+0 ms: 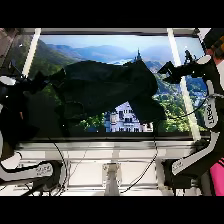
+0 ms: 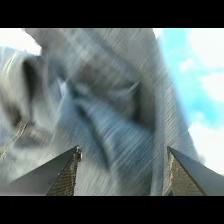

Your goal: Fold the clothes and pants, and hang the long-sleeved shirts on hangers.

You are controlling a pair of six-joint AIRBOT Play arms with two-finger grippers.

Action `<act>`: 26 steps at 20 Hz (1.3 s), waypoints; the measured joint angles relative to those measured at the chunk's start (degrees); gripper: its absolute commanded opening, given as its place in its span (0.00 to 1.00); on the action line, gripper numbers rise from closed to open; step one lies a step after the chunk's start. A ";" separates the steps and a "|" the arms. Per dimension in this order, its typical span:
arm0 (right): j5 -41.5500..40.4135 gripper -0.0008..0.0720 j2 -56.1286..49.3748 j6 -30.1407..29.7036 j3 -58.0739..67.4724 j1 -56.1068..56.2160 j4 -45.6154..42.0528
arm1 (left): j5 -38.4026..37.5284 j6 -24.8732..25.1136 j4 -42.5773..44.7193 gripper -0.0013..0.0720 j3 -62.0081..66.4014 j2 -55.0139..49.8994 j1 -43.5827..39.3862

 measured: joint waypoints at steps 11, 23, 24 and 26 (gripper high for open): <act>-9.40 0.91 -5.07 7.52 0.00 6.69 -7.87 | -12.94 -0.28 4.33 0.55 1.42 -0.35 -0.61; 9.22 0.04 -4.94 14.62 14.62 3.02 -20.04 | -19.69 1.31 4.79 0.14 1.16 -0.39 -4.04; 13.51 0.04 -4.31 15.56 15.61 2.01 -23.50 | -20.37 1.55 4.90 0.14 1.14 -0.39 -4.11; 22.95 0.05 -3.34 16.81 16.90 0.07 -29.31 | -21.70 2.36 4.96 0.14 1.11 -0.39 -4.17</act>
